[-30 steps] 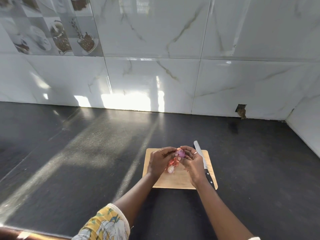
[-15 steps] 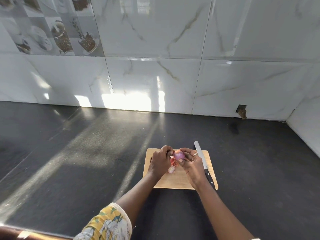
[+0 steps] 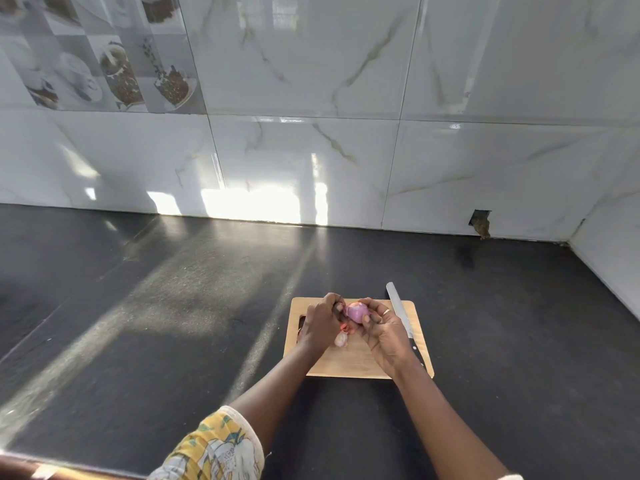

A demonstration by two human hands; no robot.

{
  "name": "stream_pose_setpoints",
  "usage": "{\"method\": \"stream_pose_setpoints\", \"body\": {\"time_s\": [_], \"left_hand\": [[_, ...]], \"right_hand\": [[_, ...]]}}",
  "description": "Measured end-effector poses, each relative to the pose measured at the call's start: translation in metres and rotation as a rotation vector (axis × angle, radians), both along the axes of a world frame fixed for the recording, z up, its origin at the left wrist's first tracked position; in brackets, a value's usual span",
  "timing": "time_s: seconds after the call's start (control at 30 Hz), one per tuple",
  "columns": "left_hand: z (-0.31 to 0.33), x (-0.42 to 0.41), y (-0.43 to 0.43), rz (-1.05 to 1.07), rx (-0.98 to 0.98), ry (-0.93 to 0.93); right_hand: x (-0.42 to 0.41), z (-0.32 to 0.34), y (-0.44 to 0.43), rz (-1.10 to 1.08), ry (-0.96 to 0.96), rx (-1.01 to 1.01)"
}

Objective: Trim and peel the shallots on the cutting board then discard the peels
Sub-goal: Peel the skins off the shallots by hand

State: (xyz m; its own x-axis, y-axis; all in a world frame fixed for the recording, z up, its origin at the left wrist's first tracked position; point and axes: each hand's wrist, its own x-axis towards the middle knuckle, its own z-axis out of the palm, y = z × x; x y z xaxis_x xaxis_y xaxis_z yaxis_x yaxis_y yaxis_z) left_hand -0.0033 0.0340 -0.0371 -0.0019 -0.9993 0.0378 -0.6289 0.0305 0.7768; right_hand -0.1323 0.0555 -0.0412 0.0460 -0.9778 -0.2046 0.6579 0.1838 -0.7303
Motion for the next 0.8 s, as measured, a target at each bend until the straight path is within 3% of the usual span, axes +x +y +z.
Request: {"method": "stream_pose_setpoints", "body": {"time_s": [0.23,0.4,0.53,0.8], "left_hand": [[-0.006,0.002,-0.002,0.036,0.108,0.206],[0.003,0.002,0.009,-0.013,0.168,0.570],[0.001,0.004,0.008,-0.030,0.058,0.398],[0.004,0.006,0.013,0.017,-0.112,0.360]], "right_hand": [[-0.001,-0.005,-0.002,0.001,-0.147,0.100],[0.000,0.000,-0.003,-0.012,-0.104,0.066],[0.000,0.003,-0.001,0.006,-0.108,0.048],[0.001,0.005,0.000,-0.007,0.033,-0.002]]}}
